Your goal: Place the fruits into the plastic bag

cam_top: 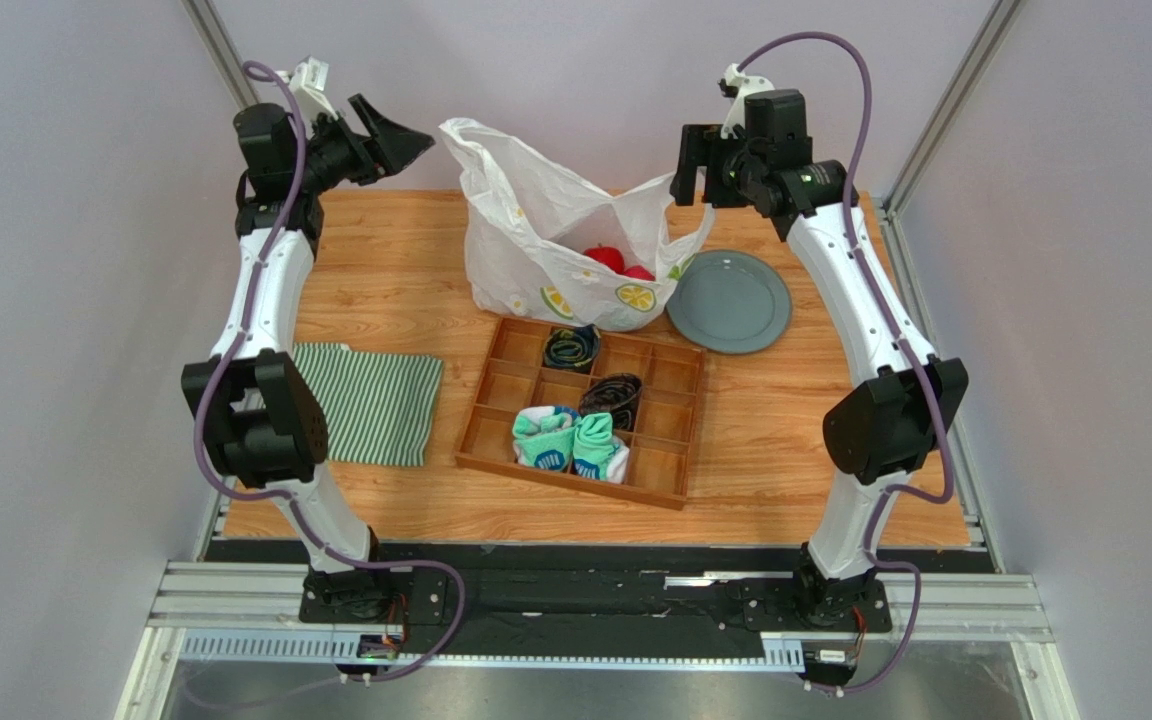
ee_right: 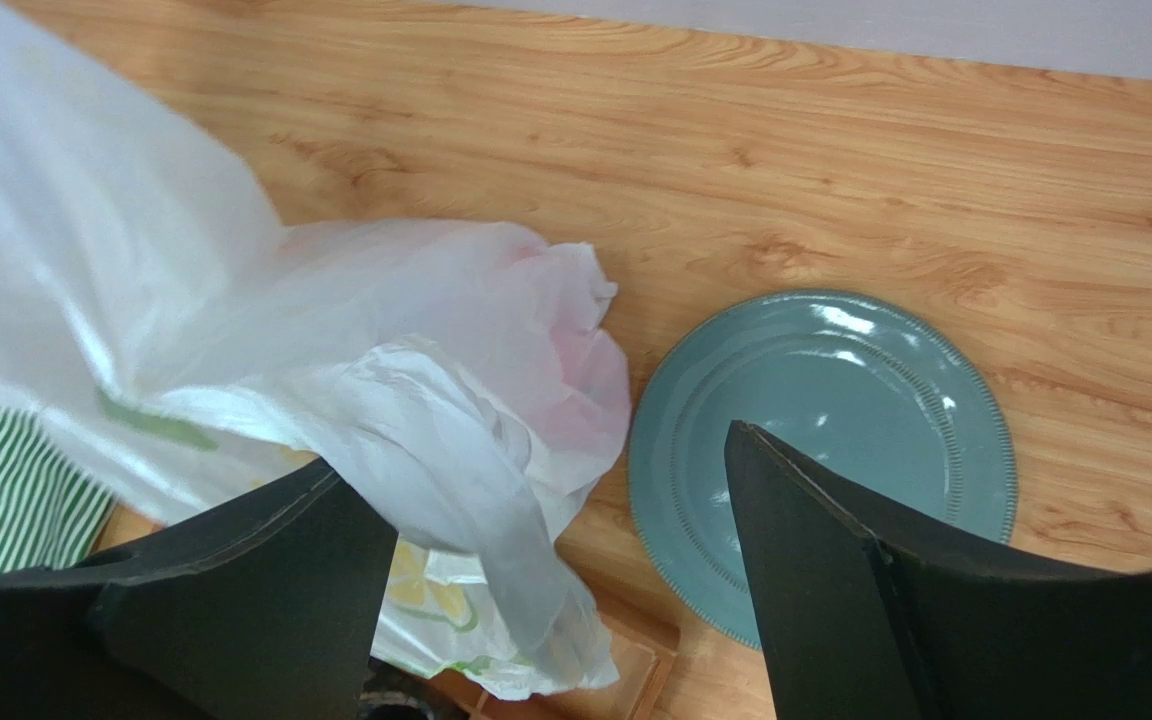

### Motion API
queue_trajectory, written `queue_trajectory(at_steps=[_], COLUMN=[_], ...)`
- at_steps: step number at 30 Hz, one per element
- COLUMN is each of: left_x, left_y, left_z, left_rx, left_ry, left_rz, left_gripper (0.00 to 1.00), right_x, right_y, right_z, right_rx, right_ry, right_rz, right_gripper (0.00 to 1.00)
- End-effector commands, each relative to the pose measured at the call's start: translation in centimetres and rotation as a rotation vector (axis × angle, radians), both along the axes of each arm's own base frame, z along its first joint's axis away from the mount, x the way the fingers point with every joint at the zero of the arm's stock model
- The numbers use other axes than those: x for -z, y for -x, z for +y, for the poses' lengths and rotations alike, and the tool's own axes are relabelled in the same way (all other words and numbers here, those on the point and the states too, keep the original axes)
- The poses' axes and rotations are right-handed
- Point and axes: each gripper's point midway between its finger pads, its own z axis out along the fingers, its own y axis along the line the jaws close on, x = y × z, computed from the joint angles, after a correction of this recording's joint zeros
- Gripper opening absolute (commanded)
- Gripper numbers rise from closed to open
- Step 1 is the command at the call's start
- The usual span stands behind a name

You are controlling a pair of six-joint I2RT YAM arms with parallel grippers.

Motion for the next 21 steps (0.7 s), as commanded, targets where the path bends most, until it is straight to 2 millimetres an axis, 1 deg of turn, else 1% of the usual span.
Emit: queue_trajectory(at_steps=[1,2,3,4,5,6,7,8,9,10,11,12,13,14,15,16,17,18,19,20,21], left_x=[-1.9,-2.8,-2.0,-2.0,-2.1,-1.8,-1.7,-2.5,-0.8,-0.5,-0.2,0.0,-0.9,-0.6,-0.3,-1.1,-0.5,-0.2,-0.7,0.4,0.7], left_y=[2.4,3.2,3.6,4.0,4.9,5.5,6.0,7.0,7.6,8.1,9.5,10.1,11.4,12.1,12.9,14.1,14.7,15.3,16.5,16.9,17.5], left_z=[-0.1,0.0,0.0,0.1,0.2,0.3,0.4,0.9,1.4,1.7,2.1,2.2,2.2,2.2,2.0,1.9,1.7,1.7,1.5,1.4,1.3], left_rx=[-0.006,-0.02,-0.03,-0.038,-0.053,-0.063,-0.075,-0.121,-0.149,-0.172,-0.207,-0.219,-0.231,-0.231,-0.226,-0.228,-0.224,-0.223,-0.224,-0.22,-0.214], left_ry=[-0.07,-0.079,-0.078,-0.087,-0.095,-0.113,-0.124,-0.142,-0.172,-0.188,-0.205,-0.222,-0.229,-0.233,-0.237,-0.239,-0.237,-0.239,-0.243,-0.245,-0.252], left_rz=[-0.119,-0.143,-0.127,-0.133,-0.14,-0.136,-0.136,-0.157,-0.119,-0.116,-0.113,-0.113,-0.139,-0.132,-0.117,-0.139,-0.125,-0.117,-0.143,-0.126,-0.131], left_gripper=[0.9,0.91,0.91,0.91,0.91,0.91,0.91,0.91,0.91,0.91,0.92,0.93,0.94,0.94,0.94,0.94,0.94,0.95,0.95,0.95,0.97], right_x=[-4.6,-4.5,-5.1,-4.4,-4.3,-4.0,-4.3,-3.5,-3.4,-4.2,-3.0,-3.4,-3.6,-4.7,-4.1,-4.3,-5.7,-4.7,-4.9,-6.1,-6.1], right_y=[3.2,3.7,4.5,5.1,5.6,6.2,7.0,7.3,7.7,8.5,9.0,9.2,9.6,10.6,11.0,11.6,12.8,13.1,13.6,14.8,14.8], right_z=[0.6,0.4,0.3,0.3,0.2,0.1,-0.2,-0.6,-1.3,-1.8,-2.6,-2.9,-3.3,-4.3,-4.5,-4.8,-5.6,-5.9,-6.4,-7.1,-8.1], right_rx=[-0.09,-0.091,-0.104,-0.114,-0.126,-0.142,-0.143,-0.134,-0.107,-0.096,-0.078,-0.066,-0.054,-0.033,-0.032,-0.018,-0.001,0.008,0.03,0.059,0.108], right_ry=[-0.054,-0.051,-0.048,-0.042,-0.035,-0.019,-0.009,0.004,0.012,0.006,0.005,-0.01,-0.03,-0.051,-0.071,-0.1,-0.12,-0.133,-0.143,-0.156,-0.146], right_rz=[-0.108,-0.103,-0.119,-0.1,-0.098,-0.092,-0.098,-0.078,-0.076,-0.099,-0.076,-0.094,-0.099,-0.133,-0.13,-0.136,-0.185,-0.187,-0.205,-0.258,-0.293], right_gripper=[0.82,0.82,0.82,0.82,0.82,0.82,0.82,0.83,0.83,0.83,0.83,0.83,0.83,0.84,0.83,0.83,0.83,0.83,0.83,0.83,0.83])
